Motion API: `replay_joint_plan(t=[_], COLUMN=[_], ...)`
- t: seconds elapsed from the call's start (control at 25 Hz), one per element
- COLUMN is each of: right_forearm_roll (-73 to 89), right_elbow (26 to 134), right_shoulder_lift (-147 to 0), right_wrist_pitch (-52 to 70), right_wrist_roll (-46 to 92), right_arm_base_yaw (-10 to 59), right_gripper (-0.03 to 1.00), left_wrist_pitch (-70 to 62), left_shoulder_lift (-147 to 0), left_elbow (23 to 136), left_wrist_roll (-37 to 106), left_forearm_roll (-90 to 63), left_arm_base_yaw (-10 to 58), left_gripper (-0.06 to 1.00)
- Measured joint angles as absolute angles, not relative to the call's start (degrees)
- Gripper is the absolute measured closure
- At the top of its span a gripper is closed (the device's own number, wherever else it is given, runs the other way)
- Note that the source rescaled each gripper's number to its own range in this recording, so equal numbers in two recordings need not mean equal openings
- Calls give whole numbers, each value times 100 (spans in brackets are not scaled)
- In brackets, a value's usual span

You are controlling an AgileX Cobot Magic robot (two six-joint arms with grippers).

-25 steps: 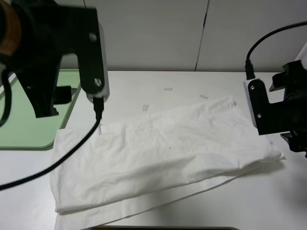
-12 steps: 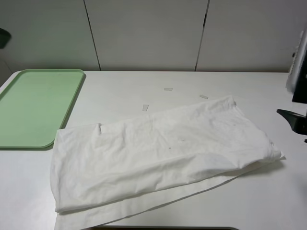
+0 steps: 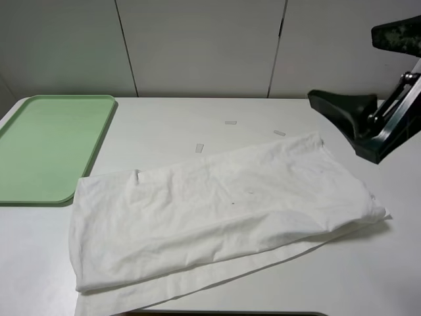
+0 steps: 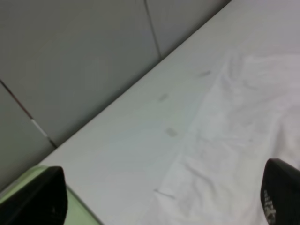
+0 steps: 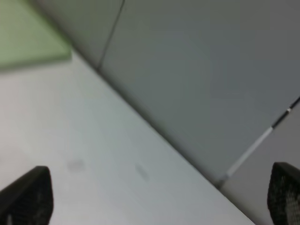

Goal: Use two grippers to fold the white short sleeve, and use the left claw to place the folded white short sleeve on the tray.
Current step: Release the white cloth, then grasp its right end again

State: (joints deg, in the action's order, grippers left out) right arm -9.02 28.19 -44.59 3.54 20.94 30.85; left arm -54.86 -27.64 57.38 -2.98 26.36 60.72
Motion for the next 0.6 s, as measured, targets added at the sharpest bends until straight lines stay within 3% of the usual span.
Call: replay_joint_plan(t=[0.4, 0.44, 0.6], right_forearm_roll=[-159, -159, -147], right_elbow=[2819, 2819, 2819], right_shoulder_lift=[-4459, -4459, -4459], right_wrist_pitch=[-44, -44, -45], right_wrist_roll=[2094, 2094, 2094], right_arm_base_yaw=[3085, 3085, 3085], right_gripper=[-3, -3, -3], left_wrist_pitch=[-6162, -6511, -6533], left_shoulder_lift=[-1638, -1233, -1102], left_elbow=[5314, 4511, 3897], left_wrist_roll=[-304, -309, -309], left_forearm_roll=[1964, 1503, 1240], left_arm_base_yaw=[6072, 6072, 6072], left_gripper=[13, 13, 13])
